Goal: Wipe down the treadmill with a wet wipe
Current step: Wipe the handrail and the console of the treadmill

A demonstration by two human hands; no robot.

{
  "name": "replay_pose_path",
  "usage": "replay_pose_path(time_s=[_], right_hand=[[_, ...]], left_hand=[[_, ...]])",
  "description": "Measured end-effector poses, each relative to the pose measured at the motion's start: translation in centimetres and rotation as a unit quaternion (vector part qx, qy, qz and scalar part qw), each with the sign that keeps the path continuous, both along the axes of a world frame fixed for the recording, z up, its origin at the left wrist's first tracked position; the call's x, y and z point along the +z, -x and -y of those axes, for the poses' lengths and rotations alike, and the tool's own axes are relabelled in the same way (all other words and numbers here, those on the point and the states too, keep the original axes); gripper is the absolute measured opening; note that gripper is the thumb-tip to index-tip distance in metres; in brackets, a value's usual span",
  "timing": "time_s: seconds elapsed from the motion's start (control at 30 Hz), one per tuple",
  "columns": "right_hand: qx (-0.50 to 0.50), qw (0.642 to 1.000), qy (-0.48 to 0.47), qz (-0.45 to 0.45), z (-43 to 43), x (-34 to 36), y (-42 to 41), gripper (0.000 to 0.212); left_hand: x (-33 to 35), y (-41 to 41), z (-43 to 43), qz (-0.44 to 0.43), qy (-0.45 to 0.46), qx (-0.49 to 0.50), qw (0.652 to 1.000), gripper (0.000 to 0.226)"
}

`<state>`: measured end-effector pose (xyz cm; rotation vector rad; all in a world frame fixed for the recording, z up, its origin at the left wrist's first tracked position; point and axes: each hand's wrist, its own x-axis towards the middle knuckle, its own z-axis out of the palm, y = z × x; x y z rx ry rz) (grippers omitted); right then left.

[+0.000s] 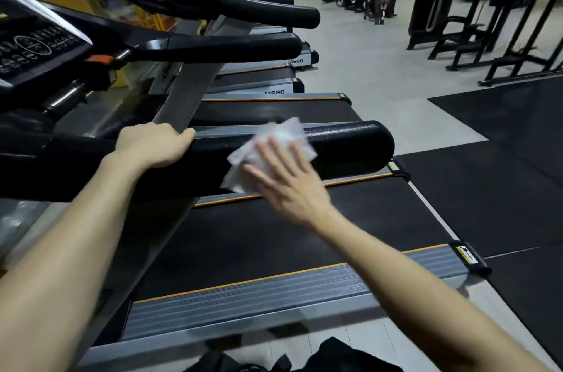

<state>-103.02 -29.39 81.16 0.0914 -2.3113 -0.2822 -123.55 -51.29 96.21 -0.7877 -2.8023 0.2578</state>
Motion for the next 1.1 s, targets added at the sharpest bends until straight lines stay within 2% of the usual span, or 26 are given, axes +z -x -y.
replay_pose_path(time_s=[0.1, 0.2, 0.33, 0.43, 0.5, 0.57, 0.67, 0.7, 0.77, 0.87, 0.97, 1.03, 1.1], right_hand=[[-0.098, 0.991, 0.080, -0.038, -8.4, -1.7, -6.1, 0.063], [-0.146, 0.981, 0.124, -0.038, -9.3, -1.3, -7.0, 0.066], [0.015, 0.999, -0.033, 0.026, 0.2, -0.3, 0.2, 0.068], [0.069, 0.992, -0.096, 0.045, 6.6, 2.2, 5.0, 0.085], [0.074, 0.990, -0.102, 0.064, 7.5, 3.6, 5.3, 0.097], [0.090, 0.983, -0.132, 0.086, 5.9, 4.4, 4.5, 0.098], [0.136, 0.965, -0.199, 0.106, 3.8, 6.5, 4.4, 0.088], [0.156, 0.957, -0.218, 0.112, 3.8, 7.4, 5.0, 0.083], [0.190, 0.938, -0.256, 0.139, 4.6, 9.1, 6.6, 0.078], [0.232, 0.908, -0.307, 0.166, 7.0, 10.8, 10.2, 0.083], [0.302, 0.843, -0.402, 0.192, 11.8, 12.3, 14.4, 0.075], [0.303, 0.794, -0.488, 0.200, 15.0, 13.1, 16.9, 0.071], [0.325, 0.776, -0.515, 0.165, 17.9, 14.5, 18.8, 0.070]], left_hand=[[-0.1, -0.1, -0.1, 0.001, -0.009, 0.012, 1.000, 0.089], [0.1, -1.0, -0.2, 0.006, -0.012, 0.014, 1.000, 0.082], [0.7, -2.1, -0.1, 0.016, -0.013, 0.029, 0.999, 0.077], [1.0, -2.5, 0.2, 0.017, -0.006, 0.022, 1.000, 0.064], [1.0, -2.5, 0.4, 0.013, 0.011, -0.009, 1.000, 0.053], [0.8, -2.3, 0.8, 0.021, 0.007, -0.040, 0.999, 0.049], [1.4, -1.1, 3.4, 0.066, -0.102, -0.070, 0.990, 0.043], [2.0, -0.6, 5.0, 0.065, -0.146, -0.065, 0.985, 0.039], [2.9, 1.1, 8.9, 0.009, -0.195, -0.047, 0.980, 0.031], [3.3, 3.8, 16.0, -0.079, -0.263, 0.022, 0.961, 0.026], [3.1, 4.6, 21.4, -0.108, -0.324, 0.100, 0.935, 0.028], [2.9, 4.4, 24.1, -0.119, -0.344, 0.141, 0.921, 0.033], [2.6, 3.7, 26.3, -0.098, -0.360, 0.162, 0.914, 0.042]])
